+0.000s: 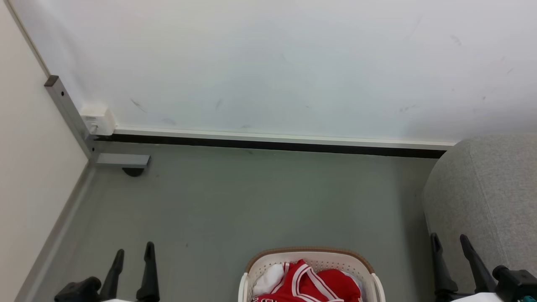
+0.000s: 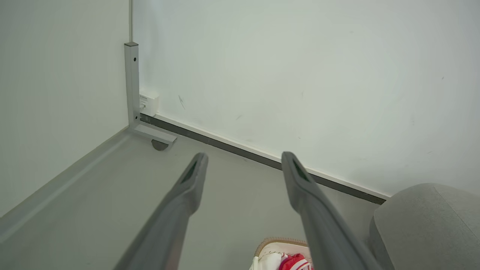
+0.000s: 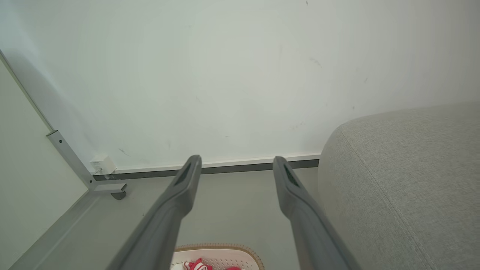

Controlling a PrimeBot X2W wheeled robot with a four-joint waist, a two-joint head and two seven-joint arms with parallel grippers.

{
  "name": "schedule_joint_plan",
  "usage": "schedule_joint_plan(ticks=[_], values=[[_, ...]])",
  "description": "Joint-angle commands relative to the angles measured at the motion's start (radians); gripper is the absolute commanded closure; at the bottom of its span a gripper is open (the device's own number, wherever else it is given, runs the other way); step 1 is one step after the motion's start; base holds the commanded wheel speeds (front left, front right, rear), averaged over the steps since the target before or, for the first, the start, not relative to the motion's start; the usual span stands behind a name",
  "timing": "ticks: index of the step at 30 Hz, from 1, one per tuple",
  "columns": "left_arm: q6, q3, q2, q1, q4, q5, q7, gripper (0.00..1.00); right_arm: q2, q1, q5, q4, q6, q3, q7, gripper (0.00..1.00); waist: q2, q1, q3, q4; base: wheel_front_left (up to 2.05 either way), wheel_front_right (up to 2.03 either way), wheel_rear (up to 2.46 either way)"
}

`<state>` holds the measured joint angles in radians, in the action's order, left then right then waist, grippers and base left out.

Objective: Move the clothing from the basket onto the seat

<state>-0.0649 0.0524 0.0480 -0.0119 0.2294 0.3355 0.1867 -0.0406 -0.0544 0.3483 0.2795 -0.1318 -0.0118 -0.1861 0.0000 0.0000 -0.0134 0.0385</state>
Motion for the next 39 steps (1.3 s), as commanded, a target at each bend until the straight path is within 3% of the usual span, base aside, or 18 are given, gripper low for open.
schedule_joint_plan(ticks=[1,39], values=[[0.0,0.0,0.013,0.007,-0.005,-0.037,0.011,0.0,-0.011,0.007,-0.03,0.0,0.001,0.009,-0.013,0.0,0.0,0.0,0.0,0.0,0.0,0.0,0.0],[-0.041,-0.009,0.013,0.027,0.021,-0.289,0.078,0.0,-0.013,0.011,-0.21,0.055,0.002,0.001,-0.08,0.0,0.0,0.0,0.001,0.007,0.0,0.0,0.0]])
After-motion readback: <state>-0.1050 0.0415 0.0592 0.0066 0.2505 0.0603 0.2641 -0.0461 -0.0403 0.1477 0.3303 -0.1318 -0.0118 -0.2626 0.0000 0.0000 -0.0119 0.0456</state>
